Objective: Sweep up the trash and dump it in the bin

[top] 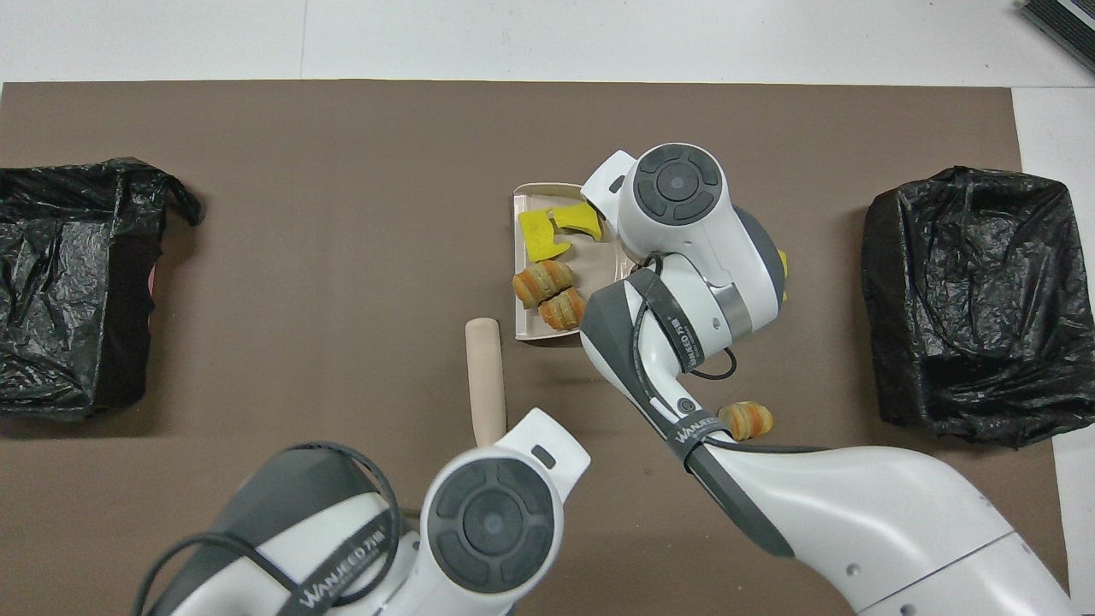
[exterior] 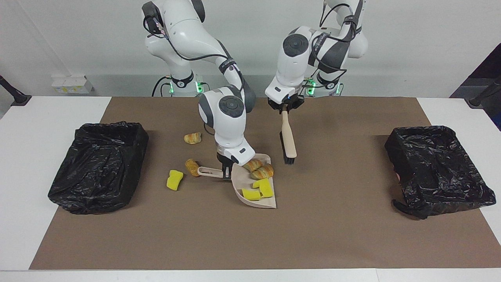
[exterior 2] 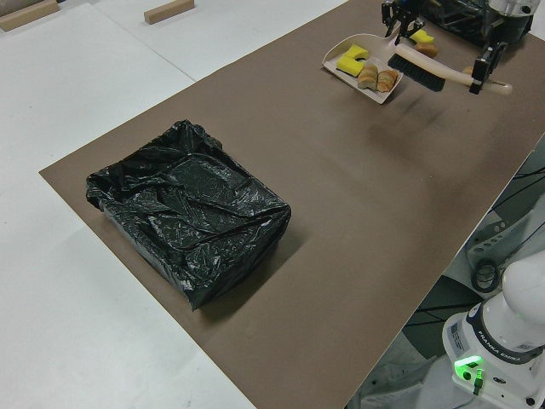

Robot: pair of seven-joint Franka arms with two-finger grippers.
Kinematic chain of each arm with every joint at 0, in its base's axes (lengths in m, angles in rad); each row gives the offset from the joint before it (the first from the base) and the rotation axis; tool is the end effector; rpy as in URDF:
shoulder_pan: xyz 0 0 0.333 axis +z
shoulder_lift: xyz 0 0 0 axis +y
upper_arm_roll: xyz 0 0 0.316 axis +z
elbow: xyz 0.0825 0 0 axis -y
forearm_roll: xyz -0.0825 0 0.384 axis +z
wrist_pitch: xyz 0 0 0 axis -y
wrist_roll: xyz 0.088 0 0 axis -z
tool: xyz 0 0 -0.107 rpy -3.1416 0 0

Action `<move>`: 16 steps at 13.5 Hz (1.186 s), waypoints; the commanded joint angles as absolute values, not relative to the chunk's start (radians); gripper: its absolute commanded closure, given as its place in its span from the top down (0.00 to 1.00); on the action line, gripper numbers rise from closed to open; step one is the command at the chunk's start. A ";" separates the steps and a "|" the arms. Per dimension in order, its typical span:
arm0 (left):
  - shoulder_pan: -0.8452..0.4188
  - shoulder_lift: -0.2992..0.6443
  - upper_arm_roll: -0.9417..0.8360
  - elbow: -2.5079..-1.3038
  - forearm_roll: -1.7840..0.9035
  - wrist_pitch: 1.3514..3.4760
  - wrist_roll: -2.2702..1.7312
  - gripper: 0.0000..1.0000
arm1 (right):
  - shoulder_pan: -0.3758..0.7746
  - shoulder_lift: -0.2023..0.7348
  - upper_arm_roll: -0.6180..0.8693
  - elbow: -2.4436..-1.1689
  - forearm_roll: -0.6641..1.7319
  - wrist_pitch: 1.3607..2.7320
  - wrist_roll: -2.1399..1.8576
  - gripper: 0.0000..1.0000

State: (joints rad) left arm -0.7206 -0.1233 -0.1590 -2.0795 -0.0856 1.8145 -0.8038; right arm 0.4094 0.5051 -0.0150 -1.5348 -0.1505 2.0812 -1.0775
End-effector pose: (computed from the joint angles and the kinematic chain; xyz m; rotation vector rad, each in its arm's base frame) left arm 0.3131 -0.3928 0.4698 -3.0680 0.0715 0.2175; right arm 0.6463 0.2625 0.3669 2.1457 2.0907 -0.0122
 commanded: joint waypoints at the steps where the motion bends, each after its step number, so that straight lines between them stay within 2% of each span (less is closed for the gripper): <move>1: -0.787 -0.175 -0.141 -2.274 -0.138 1.975 -0.805 0.00 | 0.364 0.444 -0.008 -1.543 -0.143 2.080 -1.121 0.00; 5: -0.810 -0.175 -0.141 -2.365 -0.193 2.000 -0.683 0.00 | 0.269 0.350 -0.006 -1.560 -0.098 2.023 -1.221 0.00; 7: -0.839 -0.181 -0.141 -2.430 -0.221 2.089 -0.710 0.00 | 0.210 0.293 -0.006 -1.577 -0.086 1.962 -1.294 0.00; 12: -0.880 -0.175 -0.141 -2.494 -0.221 2.187 -0.778 0.00 | 0.092 0.146 -0.008 -1.669 -0.078 1.924 -1.403 0.00; 15: -0.874 -0.172 -0.140 -2.493 -0.221 2.195 -0.755 0.00 | 0.003 0.057 -0.008 -1.725 -0.049 1.881 -1.478 0.00; 16: -0.873 -0.170 -0.140 -2.491 -0.221 2.192 -0.758 0.29 | -0.038 0.031 -0.008 -1.752 -0.041 1.882 -1.527 0.00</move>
